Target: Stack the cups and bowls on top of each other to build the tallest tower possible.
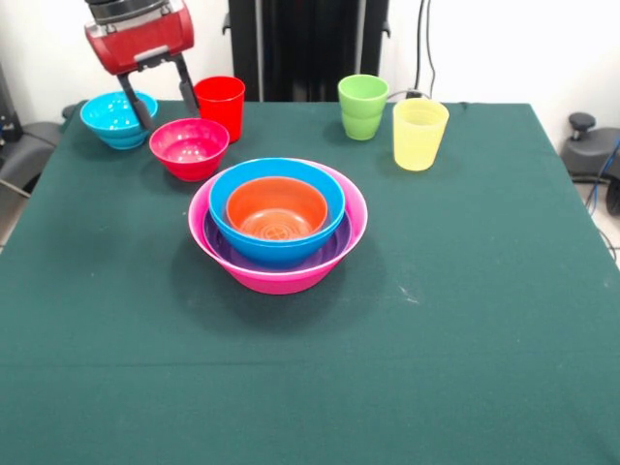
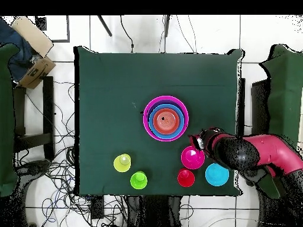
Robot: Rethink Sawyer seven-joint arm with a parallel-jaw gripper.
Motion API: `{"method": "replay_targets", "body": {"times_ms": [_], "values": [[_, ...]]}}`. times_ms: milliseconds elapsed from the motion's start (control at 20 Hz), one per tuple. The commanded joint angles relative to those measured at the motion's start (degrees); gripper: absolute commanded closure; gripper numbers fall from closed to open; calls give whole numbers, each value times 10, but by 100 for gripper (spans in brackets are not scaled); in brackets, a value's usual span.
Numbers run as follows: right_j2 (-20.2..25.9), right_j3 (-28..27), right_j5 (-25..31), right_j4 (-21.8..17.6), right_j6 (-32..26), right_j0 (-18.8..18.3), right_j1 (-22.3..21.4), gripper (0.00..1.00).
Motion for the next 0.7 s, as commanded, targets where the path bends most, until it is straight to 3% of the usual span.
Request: {"method": "replay_targets", "body": {"times_ms": [50,400,700], "values": [[29,40,-10,-37,-197,-20,22,0],[66,57,-3,-21,-188,-45,17,0],[7,27,-27,-92,-161,-4,56,0]]}}
